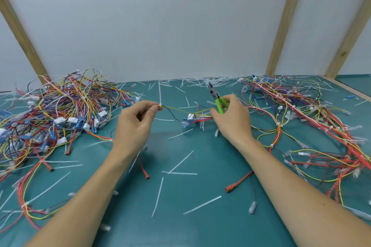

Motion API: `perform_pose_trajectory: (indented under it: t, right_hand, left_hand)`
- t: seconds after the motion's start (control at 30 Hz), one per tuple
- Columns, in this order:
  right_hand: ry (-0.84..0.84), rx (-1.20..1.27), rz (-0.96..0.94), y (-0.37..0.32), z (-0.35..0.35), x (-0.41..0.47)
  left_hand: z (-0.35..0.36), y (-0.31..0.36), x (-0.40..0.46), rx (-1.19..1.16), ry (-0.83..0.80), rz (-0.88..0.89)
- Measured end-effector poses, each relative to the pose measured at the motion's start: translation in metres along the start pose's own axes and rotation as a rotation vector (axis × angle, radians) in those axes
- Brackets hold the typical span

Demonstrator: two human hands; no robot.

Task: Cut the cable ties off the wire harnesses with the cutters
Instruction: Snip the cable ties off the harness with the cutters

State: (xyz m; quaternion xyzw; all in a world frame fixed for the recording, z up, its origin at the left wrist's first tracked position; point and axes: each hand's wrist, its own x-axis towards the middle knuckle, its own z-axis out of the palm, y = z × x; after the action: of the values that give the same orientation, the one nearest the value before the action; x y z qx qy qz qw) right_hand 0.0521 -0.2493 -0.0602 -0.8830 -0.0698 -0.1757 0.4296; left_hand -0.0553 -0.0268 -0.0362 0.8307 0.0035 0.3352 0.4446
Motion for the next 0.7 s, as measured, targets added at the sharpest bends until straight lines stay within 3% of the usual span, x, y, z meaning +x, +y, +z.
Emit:
perform_pose_trajectory:
  t: [0.07,0.13,0.27,0.33,0.43,0.7]
  right_hand:
    - [0.083,0.175,-0.055,-0.012,-0.002,-0.005]
    - [0.136,0.294,-0.115,-0.021,-0.002,-0.011]
    - [0.081,0.279,-0.188,-0.028,0.004,-0.017]
    - [-0.037,0.190,-0.209,-0.025,0.007,-0.018]
    - [-0.191,0.066,-0.238,-0.018,0.010,-0.020]
    - [-0.135,0.023,-0.399,-0.028,-0.002,-0.021]
  left_hand:
    - [-0.001,0.004,0.000,0.182,0.150,0.181]
    - [-0.001,0.005,0.000,0.332,0.184,0.321]
    - [0.015,-0.003,-0.005,0.168,-0.021,0.068]
    - [0.016,-0.014,-0.005,0.246,-0.018,-0.071]
    - [0.009,-0.023,-0.001,0.169,0.009,-0.196]
    - [0.012,-0.016,0.000,0.024,0.008,-0.219]
